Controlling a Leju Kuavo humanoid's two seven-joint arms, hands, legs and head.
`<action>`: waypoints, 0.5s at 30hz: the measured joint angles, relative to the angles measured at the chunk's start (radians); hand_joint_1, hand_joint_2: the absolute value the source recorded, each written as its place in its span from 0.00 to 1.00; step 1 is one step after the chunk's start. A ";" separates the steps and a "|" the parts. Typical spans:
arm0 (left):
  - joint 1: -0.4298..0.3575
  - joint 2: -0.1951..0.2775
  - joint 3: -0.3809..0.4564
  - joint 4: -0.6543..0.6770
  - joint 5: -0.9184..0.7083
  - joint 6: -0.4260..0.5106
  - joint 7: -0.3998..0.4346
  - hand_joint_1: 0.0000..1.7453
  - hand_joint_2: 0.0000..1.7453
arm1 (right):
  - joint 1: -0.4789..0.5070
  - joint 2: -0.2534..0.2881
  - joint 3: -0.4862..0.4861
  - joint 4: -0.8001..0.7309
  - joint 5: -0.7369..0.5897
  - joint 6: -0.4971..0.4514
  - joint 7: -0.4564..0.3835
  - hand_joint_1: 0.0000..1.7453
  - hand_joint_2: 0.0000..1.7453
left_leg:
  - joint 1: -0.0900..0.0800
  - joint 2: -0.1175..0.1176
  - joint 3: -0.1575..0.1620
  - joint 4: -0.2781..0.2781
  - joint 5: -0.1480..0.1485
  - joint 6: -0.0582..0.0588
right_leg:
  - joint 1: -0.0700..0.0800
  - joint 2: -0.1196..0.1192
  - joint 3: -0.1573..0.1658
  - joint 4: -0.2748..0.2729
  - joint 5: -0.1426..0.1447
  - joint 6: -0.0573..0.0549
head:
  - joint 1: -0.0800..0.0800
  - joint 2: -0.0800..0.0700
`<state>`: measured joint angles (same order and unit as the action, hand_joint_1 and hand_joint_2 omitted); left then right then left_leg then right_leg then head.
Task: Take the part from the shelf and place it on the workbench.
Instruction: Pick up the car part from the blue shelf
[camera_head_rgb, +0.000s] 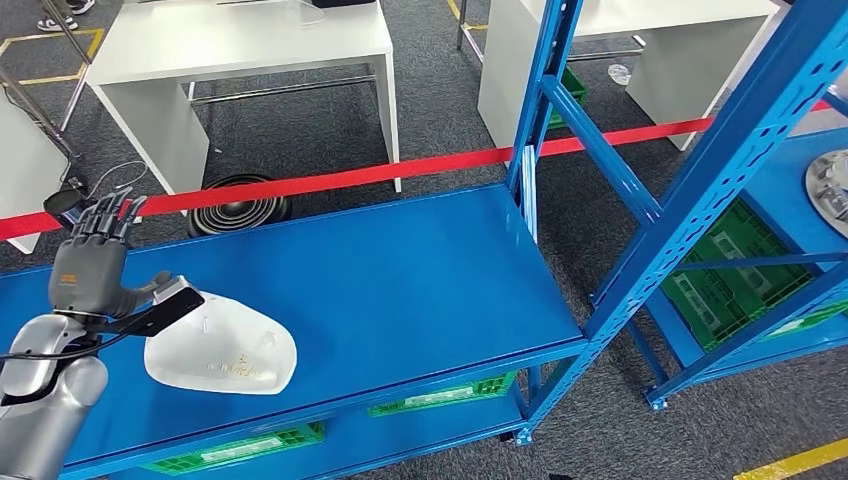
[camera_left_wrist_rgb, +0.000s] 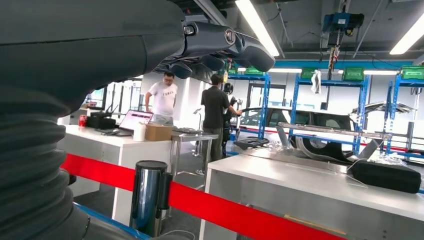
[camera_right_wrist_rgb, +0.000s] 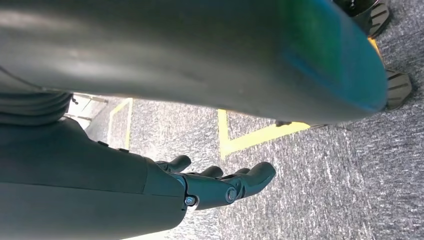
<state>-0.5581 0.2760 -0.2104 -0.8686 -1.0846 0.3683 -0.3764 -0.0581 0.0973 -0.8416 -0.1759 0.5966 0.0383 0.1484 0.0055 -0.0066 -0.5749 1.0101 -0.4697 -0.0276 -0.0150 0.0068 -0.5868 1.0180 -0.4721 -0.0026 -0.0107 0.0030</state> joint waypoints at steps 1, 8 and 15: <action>-0.001 -0.001 -0.001 0.000 0.002 0.000 -0.002 0.00 1.00 | 0.000 0.000 -0.001 0.000 0.000 0.000 0.000 0.00 0.00 | 0.000 0.000 0.000 0.000 0.000 0.000 | 0.000 0.000 0.000 0.000 0.000 0.000 | 0.000 0.000; -0.002 -0.005 -0.008 0.000 0.005 -0.001 -0.004 0.00 1.00 | 0.000 0.000 -0.003 0.000 0.000 -0.002 0.000 0.00 0.00 | 0.000 0.000 0.000 0.000 0.000 0.000 | 0.000 0.000 0.000 0.000 0.000 0.000 | 0.000 0.000; -0.002 -0.006 -0.013 0.000 0.005 -0.001 -0.004 0.00 1.00 | 0.000 0.000 -0.003 0.000 0.000 -0.002 0.000 0.00 0.00 | 0.000 0.000 0.000 0.000 0.000 0.000 | 0.000 0.000 0.000 0.000 0.000 0.000 | 0.000 0.000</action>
<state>-0.5606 0.2697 -0.2231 -0.8686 -1.0800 0.3671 -0.3803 -0.0579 0.0977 -0.8446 -0.1759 0.5966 0.0359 0.1480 0.0056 -0.0066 -0.5749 1.0101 -0.4697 -0.0276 -0.0151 0.0068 -0.5866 1.0180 -0.4720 -0.0026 -0.0107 0.0030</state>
